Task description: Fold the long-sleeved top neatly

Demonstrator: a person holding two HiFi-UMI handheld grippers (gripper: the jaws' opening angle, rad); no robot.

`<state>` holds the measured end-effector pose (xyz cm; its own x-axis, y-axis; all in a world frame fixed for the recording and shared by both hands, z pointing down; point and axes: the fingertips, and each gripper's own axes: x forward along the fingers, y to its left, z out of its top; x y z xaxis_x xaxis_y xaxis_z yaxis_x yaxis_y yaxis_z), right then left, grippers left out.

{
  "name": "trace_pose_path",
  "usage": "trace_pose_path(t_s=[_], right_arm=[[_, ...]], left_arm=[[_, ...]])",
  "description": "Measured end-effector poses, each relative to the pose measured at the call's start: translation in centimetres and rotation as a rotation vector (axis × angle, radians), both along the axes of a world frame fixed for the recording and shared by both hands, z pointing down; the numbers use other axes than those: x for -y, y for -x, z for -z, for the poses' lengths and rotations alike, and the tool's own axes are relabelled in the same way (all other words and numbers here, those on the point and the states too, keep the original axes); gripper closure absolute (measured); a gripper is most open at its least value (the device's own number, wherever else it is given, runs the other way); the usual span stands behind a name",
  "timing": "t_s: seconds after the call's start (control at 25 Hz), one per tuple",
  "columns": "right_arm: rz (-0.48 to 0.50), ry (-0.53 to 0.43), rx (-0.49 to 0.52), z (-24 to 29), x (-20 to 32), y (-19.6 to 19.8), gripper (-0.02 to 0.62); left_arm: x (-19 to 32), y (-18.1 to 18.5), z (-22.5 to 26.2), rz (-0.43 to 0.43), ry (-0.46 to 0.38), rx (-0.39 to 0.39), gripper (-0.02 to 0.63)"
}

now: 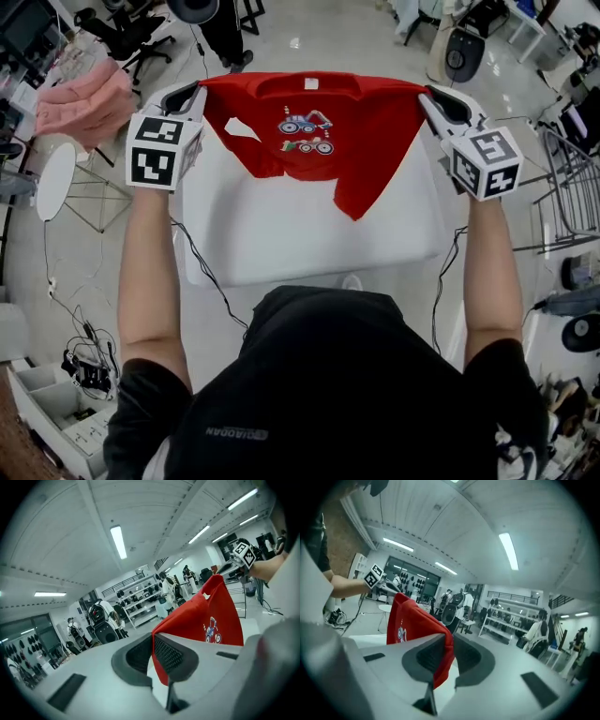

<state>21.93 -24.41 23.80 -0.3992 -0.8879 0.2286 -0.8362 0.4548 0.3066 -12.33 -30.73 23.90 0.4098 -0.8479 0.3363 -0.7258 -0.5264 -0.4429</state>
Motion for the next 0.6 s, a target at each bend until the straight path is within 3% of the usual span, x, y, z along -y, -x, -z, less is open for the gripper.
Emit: trace_pose_path(t_s=[0.32,0.4,0.6], right_arm=[[-0.132,-0.169,-0.250,6.7,-0.2,1.4,0.551],[-0.137,-0.178,-0.248,7.5,-0.8,1.9,0.552],[-0.125,-0.196,-0.115,10.1,-2.6,0.5,0.555]], left_arm=[[-1.5,3.3,8.2,-0.074,-0.115,-0.010,0.591],[-2.3,3.8,9.3,-0.082,-0.122,-0.026,0.591],[-4.5,2.7,10.9,-0.106,-0.103,-0.066,0.591]])
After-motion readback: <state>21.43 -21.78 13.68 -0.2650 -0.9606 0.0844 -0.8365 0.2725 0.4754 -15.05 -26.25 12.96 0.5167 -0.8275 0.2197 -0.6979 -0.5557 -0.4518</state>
